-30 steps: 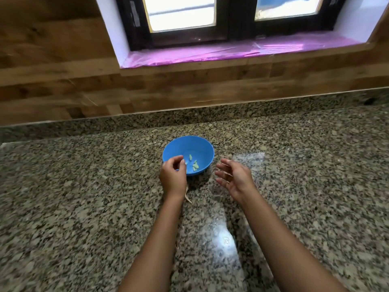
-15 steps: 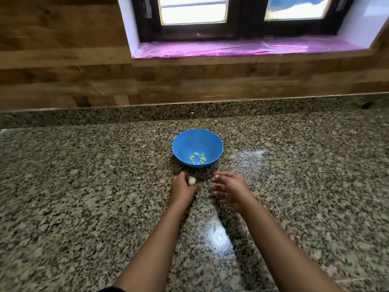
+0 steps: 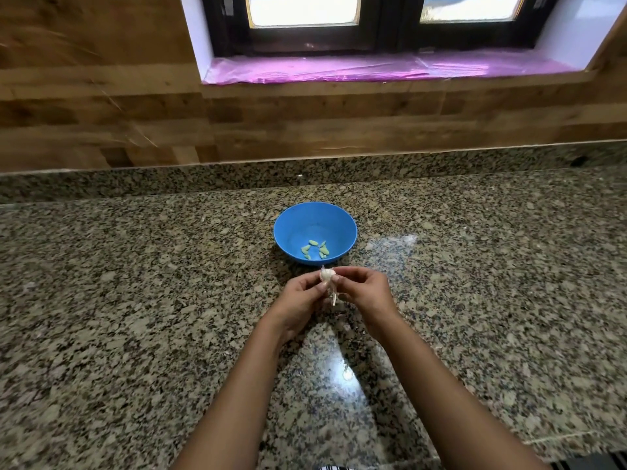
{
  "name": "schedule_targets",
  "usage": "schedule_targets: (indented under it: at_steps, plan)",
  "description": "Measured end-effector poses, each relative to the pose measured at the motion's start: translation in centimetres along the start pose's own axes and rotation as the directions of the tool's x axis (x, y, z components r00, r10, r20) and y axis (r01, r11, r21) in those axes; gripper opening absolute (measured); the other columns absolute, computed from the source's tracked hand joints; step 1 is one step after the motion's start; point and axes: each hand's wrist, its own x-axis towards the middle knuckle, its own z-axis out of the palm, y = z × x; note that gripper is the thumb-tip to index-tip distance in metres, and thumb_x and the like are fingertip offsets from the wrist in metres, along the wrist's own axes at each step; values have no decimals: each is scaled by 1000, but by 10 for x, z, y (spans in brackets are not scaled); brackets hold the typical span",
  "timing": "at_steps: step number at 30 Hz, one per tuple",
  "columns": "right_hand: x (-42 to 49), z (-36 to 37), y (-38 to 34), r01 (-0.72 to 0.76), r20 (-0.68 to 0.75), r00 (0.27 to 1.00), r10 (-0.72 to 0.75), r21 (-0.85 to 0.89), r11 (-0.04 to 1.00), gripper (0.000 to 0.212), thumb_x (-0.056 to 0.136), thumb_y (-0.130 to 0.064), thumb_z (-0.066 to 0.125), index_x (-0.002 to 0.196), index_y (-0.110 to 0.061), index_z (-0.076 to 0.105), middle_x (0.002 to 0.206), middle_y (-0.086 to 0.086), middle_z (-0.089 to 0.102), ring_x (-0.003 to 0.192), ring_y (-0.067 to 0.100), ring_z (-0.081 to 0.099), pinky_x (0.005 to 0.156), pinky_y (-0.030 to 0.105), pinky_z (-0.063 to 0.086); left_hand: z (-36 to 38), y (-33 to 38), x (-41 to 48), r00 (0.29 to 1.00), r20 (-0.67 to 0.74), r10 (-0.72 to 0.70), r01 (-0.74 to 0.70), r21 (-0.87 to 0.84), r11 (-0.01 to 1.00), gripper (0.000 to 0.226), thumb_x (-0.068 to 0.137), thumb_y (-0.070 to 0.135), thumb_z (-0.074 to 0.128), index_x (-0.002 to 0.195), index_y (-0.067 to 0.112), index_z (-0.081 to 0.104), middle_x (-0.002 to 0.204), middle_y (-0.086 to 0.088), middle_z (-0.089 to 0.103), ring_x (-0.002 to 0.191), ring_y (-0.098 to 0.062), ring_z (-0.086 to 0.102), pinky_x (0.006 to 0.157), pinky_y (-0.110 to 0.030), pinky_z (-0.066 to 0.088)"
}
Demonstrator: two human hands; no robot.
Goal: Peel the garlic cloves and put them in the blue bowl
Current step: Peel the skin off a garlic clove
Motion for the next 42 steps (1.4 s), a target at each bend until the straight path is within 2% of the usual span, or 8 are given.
schedule_targets:
  at_steps: [4,11,16,24,29,35,38,42]
  plan:
    - [0,0,1,75,-18,997,-77,-81,994,17,80,-3,70,96,1,68,89,14,71,80,19,69,62,21,54,2,2,0,993,-118,18,-17,14,1000,18,92,2,53,104,4,67,91,-8,68,74,-9,62,68,-20,52]
    - [0,0,2,154,33,988,-150,-229,961,19,78,-6,72,96,-3,70,89,10,72,85,20,69,78,31,57,1,4,-4,982,-182,58,-54,27,998,16,88,3,60,102,2,67,87,-7,71,71,-8,65,64,-18,54]
    - [-4,6,1,293,73,953,-293,-462,837,18,83,-19,71,98,-9,69,84,0,70,77,7,67,70,20,56,1,6,-7,967,-241,81,-81,11,997,16,85,2,63,100,-1,66,82,-8,71,66,-9,67,59,-19,53]
    - [-4,4,-1,311,124,950,-288,-486,817,20,81,-14,72,100,-9,68,84,-2,68,77,4,65,69,15,54,0,5,-8,964,-258,63,-84,-71,994,20,83,0,64,103,-5,64,86,-12,71,72,-14,69,63,-20,55]
    - [-1,2,3,343,130,935,-331,-573,744,14,83,-9,68,98,-8,67,89,4,69,83,13,65,77,28,56,2,6,-10,974,-223,35,-64,-122,990,16,81,5,65,95,-3,65,74,-8,71,64,-12,68,59,-19,55]
    - [2,6,8,370,151,918,-367,-661,653,12,86,-2,59,97,-4,65,94,9,64,85,18,61,78,32,54,3,0,-3,954,-293,61,-63,3,998,18,87,3,61,101,-7,64,70,-5,70,60,-10,65,55,-17,51]
    - [4,7,9,323,131,940,-316,-646,692,10,87,-2,59,95,-5,64,92,7,65,83,16,62,75,30,55,3,-4,-1,948,-312,66,-53,48,997,19,87,4,61,102,-7,65,71,-6,71,61,-10,65,59,-18,54]
    - [5,4,2,142,103,989,-106,-464,875,7,88,-3,60,90,-9,64,86,5,66,77,14,63,70,28,56,0,-6,-2,954,-299,14,-23,-25,999,19,88,1,58,103,-10,62,82,-14,69,66,-14,68,63,-20,57]
